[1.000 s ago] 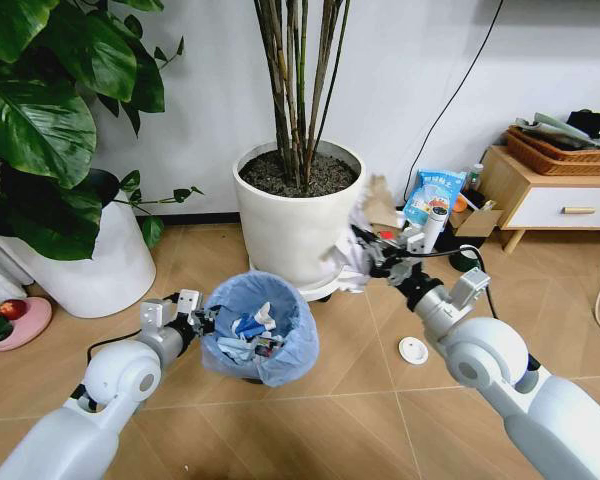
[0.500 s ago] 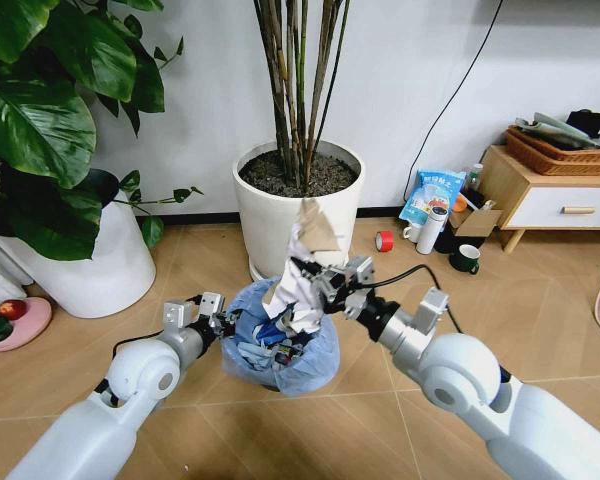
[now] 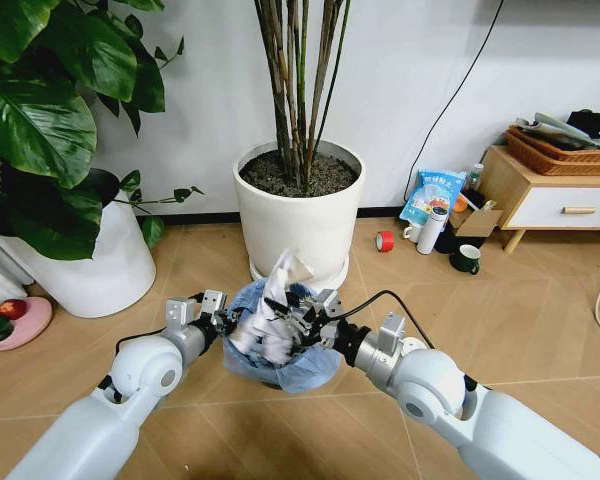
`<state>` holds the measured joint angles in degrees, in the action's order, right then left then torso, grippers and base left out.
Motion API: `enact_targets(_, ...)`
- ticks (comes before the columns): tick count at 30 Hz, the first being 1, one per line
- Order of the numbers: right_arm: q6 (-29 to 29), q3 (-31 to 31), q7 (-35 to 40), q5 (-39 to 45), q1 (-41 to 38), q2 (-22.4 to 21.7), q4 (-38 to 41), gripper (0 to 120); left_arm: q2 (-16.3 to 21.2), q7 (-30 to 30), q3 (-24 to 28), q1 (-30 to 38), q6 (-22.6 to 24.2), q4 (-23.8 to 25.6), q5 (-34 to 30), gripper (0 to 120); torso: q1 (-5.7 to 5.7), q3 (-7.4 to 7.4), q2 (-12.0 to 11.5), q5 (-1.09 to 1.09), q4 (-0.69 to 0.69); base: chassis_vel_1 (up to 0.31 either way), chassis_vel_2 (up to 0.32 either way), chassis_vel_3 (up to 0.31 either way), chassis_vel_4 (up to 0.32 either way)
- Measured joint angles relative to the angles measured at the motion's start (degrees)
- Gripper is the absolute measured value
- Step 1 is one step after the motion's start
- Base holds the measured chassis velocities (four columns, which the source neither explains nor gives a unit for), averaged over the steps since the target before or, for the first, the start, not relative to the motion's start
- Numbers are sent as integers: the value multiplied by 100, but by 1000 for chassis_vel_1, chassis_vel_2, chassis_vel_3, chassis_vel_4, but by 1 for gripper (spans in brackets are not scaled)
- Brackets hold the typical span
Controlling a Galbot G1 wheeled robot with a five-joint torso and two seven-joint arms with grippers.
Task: Pick up the trash bin and place the garbage on the floor into it.
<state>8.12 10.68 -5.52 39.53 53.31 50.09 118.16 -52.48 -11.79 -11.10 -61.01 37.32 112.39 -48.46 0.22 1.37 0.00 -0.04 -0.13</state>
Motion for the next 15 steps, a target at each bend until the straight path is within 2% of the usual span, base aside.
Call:
enact_targets(2, -4, 60, 0, 2, -33, 20, -41, 52, 0, 0, -18, 13, 0, -25, 0, 0, 0, 0, 0, 0, 0, 0, 0, 0, 0)
enact_targets(5, -4, 84, 0, 5, -32, 22, -64, 58, 0, 2, -28, 26, 0, -33, 0, 0, 0, 0, 0, -1, 0, 0, 0, 0, 0)
enact_targets(6, -4, 108, 0, 5, -5, 13, -85, 67, -2, 4, -34, 38, 0, -40, -5, 0, 0, 0, 0, 0, 0, 0, 0, 0, 0)
enact_targets(11, -2, 137, 5, 20, 62, -52, -85, 77, -5, 15, -56, 51, -1, -56, -9, 0, 0, 0, 0, 0, 0, 0, 0, 0, 0)
enact_targets(13, 29, 117, 13, 44, 101, -124, -73, 90, -9, 30, -79, 51, -3, -68, -10, 0, 0, 0, 0, 0, 0, 0, 0, 0, 0)
enact_targets(14, 29, 117, 13, 44, 101, -124, -73, 90, -9, 30, -79, 51, -3, -68, -10, 0, 0, 0, 0, 0, 0, 0, 0, 0, 0)
enact_targets(15, 52, 73, 19, 60, 110, -169, -57, 94, -12, 36, -90, 51, -5, -71, -9, 0, 0, 0, 0, 0, 0, 0, 0, 0, 0)
